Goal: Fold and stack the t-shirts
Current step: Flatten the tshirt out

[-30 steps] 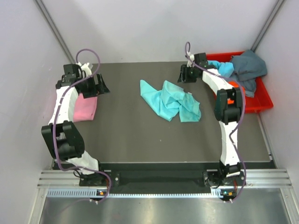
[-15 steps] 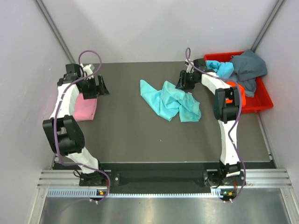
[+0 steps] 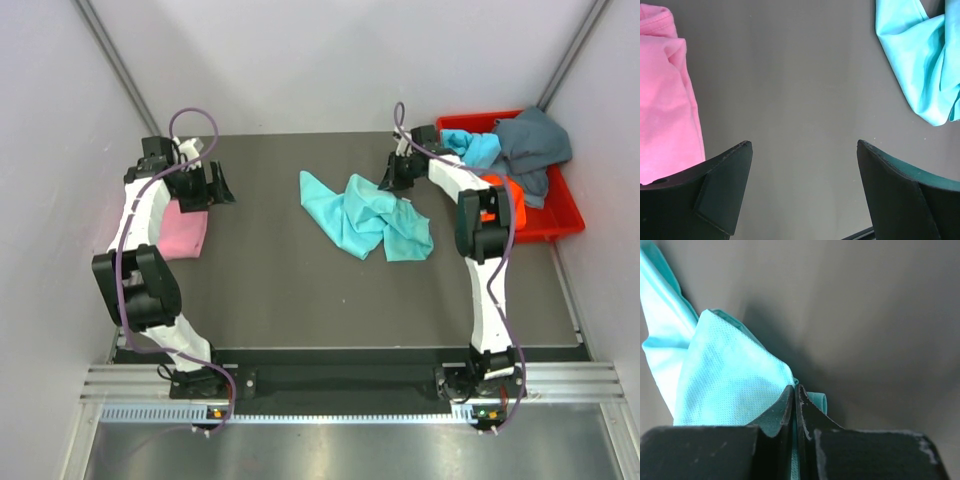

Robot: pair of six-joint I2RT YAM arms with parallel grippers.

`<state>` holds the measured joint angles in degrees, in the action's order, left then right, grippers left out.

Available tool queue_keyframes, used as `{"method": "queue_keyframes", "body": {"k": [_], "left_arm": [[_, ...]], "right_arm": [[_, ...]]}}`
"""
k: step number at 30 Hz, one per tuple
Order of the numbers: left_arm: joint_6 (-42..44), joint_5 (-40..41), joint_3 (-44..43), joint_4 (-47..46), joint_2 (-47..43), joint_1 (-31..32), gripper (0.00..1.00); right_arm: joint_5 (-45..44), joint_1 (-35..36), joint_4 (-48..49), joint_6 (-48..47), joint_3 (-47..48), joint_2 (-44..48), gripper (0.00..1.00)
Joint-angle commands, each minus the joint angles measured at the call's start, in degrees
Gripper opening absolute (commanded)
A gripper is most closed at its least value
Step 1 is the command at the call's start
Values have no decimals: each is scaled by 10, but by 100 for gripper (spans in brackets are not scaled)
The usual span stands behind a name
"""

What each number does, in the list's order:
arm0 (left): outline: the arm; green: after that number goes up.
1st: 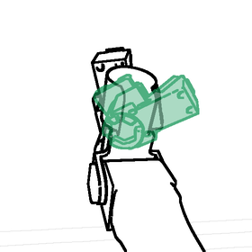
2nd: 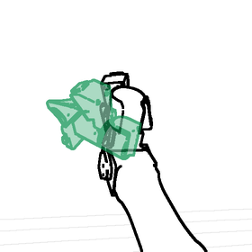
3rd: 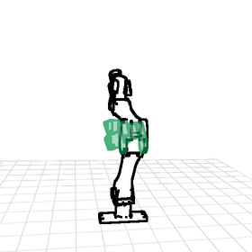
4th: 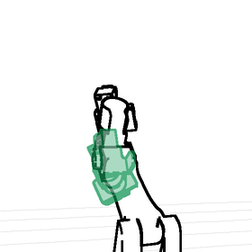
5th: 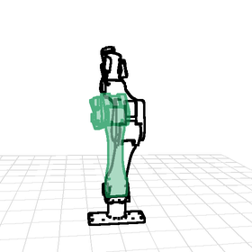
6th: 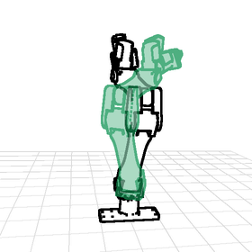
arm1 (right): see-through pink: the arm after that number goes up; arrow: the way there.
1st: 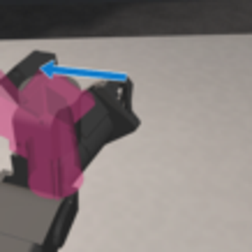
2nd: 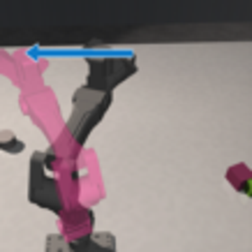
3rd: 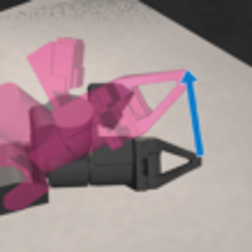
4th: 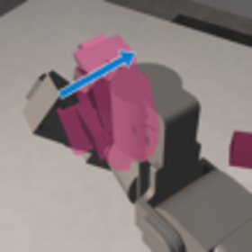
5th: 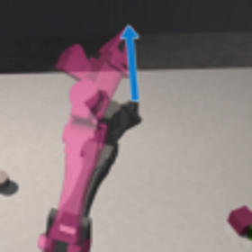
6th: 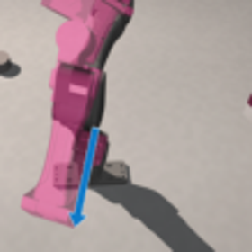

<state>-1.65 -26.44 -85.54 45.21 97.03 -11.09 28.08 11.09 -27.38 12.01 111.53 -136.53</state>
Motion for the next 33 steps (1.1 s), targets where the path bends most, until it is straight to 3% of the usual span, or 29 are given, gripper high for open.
{"method": "queue_keyframes", "body": {"k": [1, 13, 24, 26, 27, 30, 33], "left_arm": [[-6, -24, -7, -19, -5, 3, 89], [-26, -57, 12, -47, -7, 12, 88], [-44, -87, 26, -63, -23, 15, 88], [-48, -91, 23, -68, -25, 15, 88], [-49, -92, 21, -67, -26, 16, 88], [-52, -92, 20, -72, -31, 16, 88], [-55, -92, 22, -72, -37, 17, 88]], "right_arm": [[3, 9, 19, -12, 40, 35, 0], [12, 42, 17, -23, -2, 151, 0], [-11, 134, 15, -21, -92, 209, 1], [-23, 154, 15, -17, -109, 209, 7], [-22, 160, 16, -16, -115, 208, 25], [-19, 180, 16, -23, -121, 207, 43], [-32, 178, 16, -38, -99, 218, 47]]}}
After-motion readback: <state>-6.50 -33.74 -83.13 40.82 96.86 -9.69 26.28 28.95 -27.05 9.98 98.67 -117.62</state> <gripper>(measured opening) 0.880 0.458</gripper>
